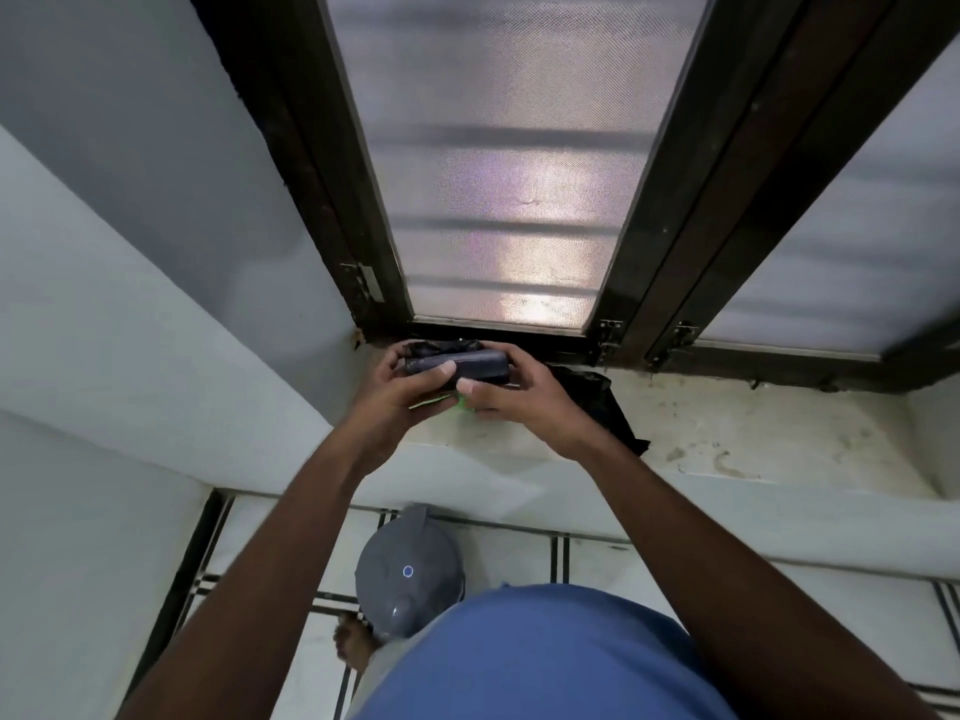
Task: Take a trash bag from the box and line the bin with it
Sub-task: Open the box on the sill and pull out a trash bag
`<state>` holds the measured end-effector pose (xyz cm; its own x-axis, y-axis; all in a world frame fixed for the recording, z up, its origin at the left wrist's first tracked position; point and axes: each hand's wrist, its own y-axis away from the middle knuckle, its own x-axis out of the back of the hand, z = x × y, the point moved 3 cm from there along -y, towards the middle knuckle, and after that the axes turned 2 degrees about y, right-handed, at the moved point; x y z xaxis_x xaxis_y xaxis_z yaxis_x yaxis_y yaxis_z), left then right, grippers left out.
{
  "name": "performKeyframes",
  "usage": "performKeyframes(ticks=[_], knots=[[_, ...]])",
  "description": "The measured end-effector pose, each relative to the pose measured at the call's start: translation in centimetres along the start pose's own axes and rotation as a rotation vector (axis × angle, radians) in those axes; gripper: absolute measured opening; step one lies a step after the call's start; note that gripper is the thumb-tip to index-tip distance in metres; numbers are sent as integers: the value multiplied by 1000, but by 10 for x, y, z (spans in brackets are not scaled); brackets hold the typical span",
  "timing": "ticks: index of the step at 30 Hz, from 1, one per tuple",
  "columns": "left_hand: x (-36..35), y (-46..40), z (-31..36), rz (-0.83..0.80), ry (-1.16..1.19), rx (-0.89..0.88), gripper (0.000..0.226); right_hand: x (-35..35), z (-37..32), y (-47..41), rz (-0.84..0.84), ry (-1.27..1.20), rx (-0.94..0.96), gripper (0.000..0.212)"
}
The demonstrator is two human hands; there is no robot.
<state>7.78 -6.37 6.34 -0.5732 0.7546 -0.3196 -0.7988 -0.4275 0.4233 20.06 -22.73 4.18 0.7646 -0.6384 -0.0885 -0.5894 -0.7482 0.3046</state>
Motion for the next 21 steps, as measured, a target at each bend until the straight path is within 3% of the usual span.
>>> performKeyframes(ticks=[6, 11, 14, 17, 21], knots=[[16, 6, 6, -21, -11, -24, 31, -4, -2, -2, 8, -87, 32, 51], [27, 9, 7, -51, -81, -33, 25, -16, -5, -1, 13, -207, -74, 30], [33, 11, 8, -78, -104, -49, 23, -22, -9, -4, 55, -291, -178, 31], [41, 11, 10, -109, -108, -50, 25, -26, -5, -8, 39, -281, -177, 15], [55, 11, 21, -32, -139, -45, 5, -28, -5, -11, 60, -274, -202, 27]])
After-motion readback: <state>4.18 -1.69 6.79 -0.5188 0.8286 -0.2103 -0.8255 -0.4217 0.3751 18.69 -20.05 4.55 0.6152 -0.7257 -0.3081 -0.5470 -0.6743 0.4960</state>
